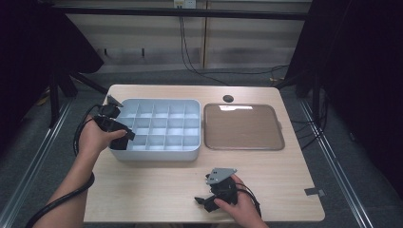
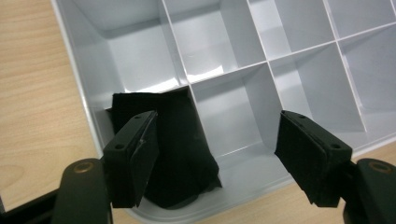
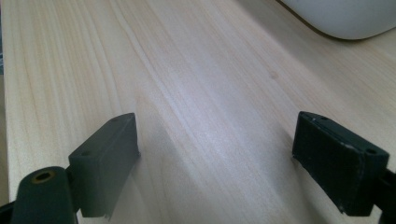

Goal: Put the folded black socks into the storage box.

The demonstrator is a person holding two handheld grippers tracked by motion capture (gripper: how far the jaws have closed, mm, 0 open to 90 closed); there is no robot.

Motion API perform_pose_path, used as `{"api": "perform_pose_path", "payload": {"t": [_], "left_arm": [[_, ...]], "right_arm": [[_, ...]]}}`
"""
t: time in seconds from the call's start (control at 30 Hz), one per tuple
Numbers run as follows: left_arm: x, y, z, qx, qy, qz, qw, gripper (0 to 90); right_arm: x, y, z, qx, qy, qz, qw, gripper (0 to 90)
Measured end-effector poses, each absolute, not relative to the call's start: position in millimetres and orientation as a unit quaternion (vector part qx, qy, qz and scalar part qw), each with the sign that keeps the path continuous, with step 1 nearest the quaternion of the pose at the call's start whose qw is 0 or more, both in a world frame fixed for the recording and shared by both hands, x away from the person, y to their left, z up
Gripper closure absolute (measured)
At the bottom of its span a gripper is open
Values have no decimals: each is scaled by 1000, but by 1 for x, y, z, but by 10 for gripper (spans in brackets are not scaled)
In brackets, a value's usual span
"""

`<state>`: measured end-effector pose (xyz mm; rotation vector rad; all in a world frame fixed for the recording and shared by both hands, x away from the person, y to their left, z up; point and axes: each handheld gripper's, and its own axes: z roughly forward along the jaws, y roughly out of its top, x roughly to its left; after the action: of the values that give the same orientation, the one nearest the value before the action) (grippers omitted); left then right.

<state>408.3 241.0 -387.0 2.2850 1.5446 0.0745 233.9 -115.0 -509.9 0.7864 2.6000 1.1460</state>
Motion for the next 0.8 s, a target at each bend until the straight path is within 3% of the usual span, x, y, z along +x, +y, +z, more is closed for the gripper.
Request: {"api": "perform_pose_path", "payload": {"t": [0.8], "left_arm": [[389, 229, -380, 836, 510, 10, 202, 298]], "right_arm": [[235, -115, -510, 263, 879, 386, 97, 137]]}}
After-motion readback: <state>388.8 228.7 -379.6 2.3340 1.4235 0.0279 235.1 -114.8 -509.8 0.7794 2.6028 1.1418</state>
